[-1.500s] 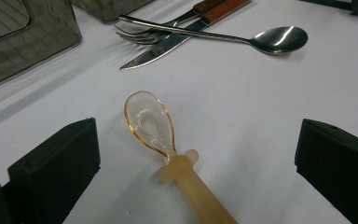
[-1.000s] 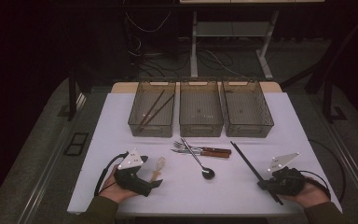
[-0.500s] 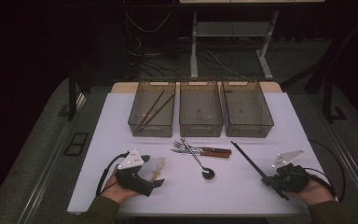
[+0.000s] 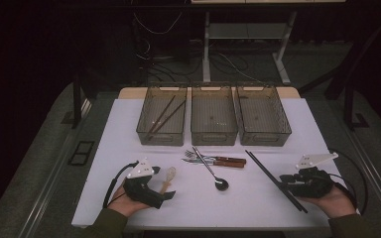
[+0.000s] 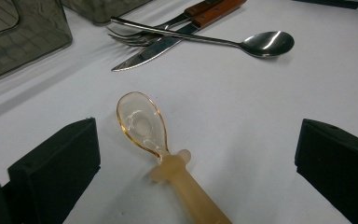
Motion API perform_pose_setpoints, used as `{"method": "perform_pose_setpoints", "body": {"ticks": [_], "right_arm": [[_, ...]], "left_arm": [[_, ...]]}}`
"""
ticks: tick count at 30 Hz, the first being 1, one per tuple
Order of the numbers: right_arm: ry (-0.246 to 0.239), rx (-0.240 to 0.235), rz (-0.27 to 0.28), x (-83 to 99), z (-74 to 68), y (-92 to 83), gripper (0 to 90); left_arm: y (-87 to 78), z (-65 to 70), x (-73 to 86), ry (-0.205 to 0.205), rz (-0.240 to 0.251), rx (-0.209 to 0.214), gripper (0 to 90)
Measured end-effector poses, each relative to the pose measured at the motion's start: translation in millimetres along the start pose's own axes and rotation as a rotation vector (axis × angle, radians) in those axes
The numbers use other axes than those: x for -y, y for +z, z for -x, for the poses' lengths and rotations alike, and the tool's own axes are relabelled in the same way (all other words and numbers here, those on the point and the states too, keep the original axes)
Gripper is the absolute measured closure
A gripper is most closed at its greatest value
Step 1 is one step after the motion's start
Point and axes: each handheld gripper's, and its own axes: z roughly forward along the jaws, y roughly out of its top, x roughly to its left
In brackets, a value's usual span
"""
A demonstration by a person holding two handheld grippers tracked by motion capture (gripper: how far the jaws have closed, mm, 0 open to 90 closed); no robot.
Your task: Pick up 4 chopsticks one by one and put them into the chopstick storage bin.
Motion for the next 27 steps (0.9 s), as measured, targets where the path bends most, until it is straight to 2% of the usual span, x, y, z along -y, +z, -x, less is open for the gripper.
{"method": "perform_pose_setpoints", "body": {"ticks": [4, 11, 16, 27], "right_arm": [[0.022, 0.040, 0.020, -10.9, 2.0, 7.0, 65.8], [0.034, 0.079, -0.031, -19.8, 4.7, 26.5, 74.6], [0.026, 0.094, -0.040, -18.7, 5.4, 31.1, 78.3], [-0.005, 0.113, -0.072, -14.6, 2.7, 39.4, 79.9]], "left_arm": [[0.8, 1.5, -0.5, 0.011, -0.003, 0.000, 0.0], [0.6, 1.8, -0.2, 0.014, 0.001, -0.002, 0.0], [0.2, 2.1, -0.4, 0.017, 0.000, -0.002, 0.0], [0.4, 3.2, -0.9, 0.022, -0.002, 0.000, 0.0]]}}
